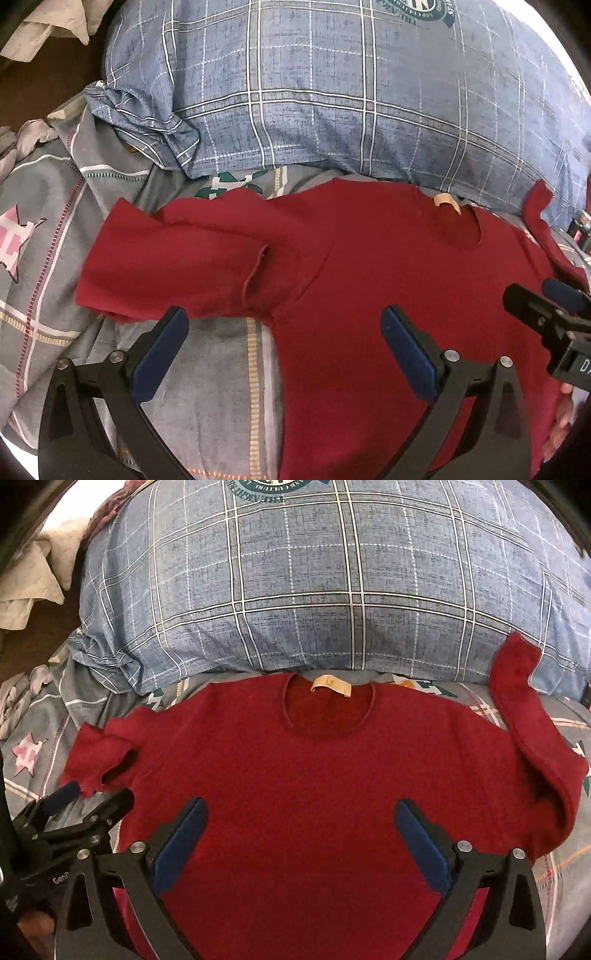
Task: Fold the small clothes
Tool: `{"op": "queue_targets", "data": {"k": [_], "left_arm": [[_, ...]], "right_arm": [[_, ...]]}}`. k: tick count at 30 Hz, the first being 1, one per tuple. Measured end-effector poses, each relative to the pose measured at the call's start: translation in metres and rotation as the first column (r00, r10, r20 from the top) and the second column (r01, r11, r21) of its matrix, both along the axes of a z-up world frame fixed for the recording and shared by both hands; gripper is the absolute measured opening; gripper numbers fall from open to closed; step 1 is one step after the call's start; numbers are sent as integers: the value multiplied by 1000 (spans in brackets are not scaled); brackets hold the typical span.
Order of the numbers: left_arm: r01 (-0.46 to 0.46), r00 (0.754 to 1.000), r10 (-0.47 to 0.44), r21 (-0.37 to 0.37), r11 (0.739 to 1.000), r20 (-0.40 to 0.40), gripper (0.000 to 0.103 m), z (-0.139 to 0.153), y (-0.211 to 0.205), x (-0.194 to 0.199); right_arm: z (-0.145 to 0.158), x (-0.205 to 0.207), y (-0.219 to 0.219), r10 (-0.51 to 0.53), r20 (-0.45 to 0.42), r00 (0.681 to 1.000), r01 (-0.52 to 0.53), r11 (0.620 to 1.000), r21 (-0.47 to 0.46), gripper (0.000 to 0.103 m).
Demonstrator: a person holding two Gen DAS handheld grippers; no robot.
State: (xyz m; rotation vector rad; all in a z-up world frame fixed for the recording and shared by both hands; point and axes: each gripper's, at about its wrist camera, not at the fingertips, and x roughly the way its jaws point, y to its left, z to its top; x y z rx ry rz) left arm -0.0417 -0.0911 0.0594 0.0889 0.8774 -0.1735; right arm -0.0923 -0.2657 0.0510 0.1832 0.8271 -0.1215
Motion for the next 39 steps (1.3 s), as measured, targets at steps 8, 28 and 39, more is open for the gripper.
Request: {"op": "queue_targets", "data": {"k": [8, 28, 39], "left_arm": [[-16, 1000, 16, -12, 1000, -11, 103, 0, 6, 5], [-82, 996, 81, -25, 996, -36, 103, -6, 21, 16], [-78, 996, 78, -15, 997, -32, 103, -6, 18, 15]], "right_arm": [[-9, 11, 5, 18, -29, 999, -17, 1000, 18, 100], [-17, 33, 24, 61, -54, 997, -60, 998, 34, 100], [-22, 34, 20, 25, -60, 998, -25, 1000, 2, 100]]}}
